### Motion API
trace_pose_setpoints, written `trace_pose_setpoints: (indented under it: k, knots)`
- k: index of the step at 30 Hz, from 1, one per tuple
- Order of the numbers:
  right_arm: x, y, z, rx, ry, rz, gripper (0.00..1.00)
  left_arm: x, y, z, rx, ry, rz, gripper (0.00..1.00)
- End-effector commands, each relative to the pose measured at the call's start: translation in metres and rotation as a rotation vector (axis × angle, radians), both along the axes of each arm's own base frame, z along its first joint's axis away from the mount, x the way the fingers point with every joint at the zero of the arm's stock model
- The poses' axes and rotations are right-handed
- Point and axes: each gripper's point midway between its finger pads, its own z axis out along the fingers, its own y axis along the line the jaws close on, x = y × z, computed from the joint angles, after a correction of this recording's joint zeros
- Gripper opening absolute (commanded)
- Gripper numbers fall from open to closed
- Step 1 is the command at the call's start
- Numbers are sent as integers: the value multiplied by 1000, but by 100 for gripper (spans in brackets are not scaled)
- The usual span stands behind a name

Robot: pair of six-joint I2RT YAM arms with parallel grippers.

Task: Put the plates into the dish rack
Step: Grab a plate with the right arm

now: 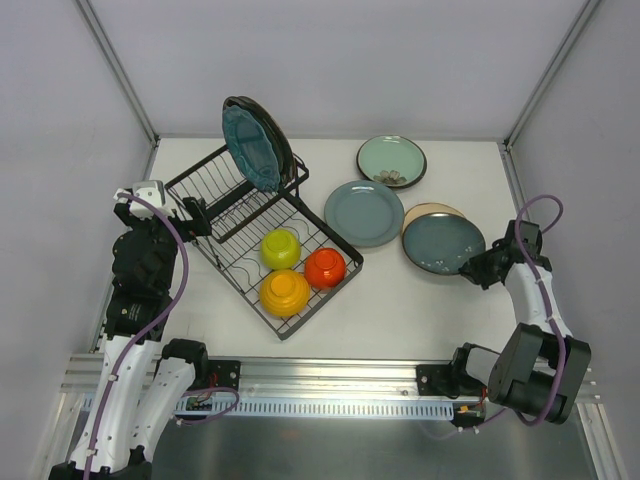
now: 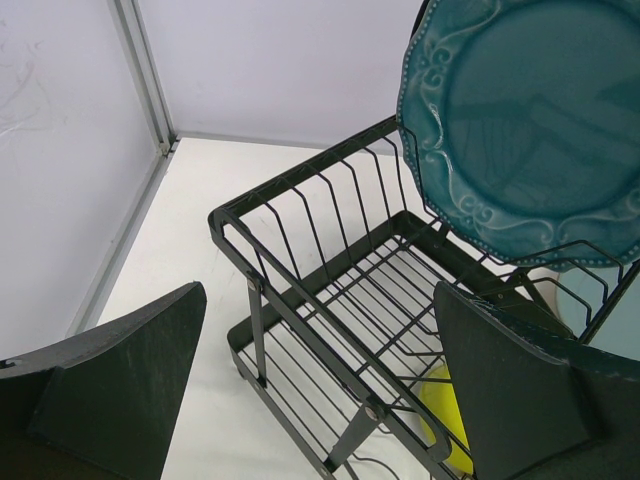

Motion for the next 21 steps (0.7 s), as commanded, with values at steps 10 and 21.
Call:
trace_pose_setpoints:
  k: [10, 21]
  knots:
    - [-6, 1, -11, -6, 5, 16, 29, 3, -2, 8, 9, -40, -12, 98]
    - [12, 0, -4, -3, -117, 12, 61, 1, -2, 10, 9, -48, -15, 98]
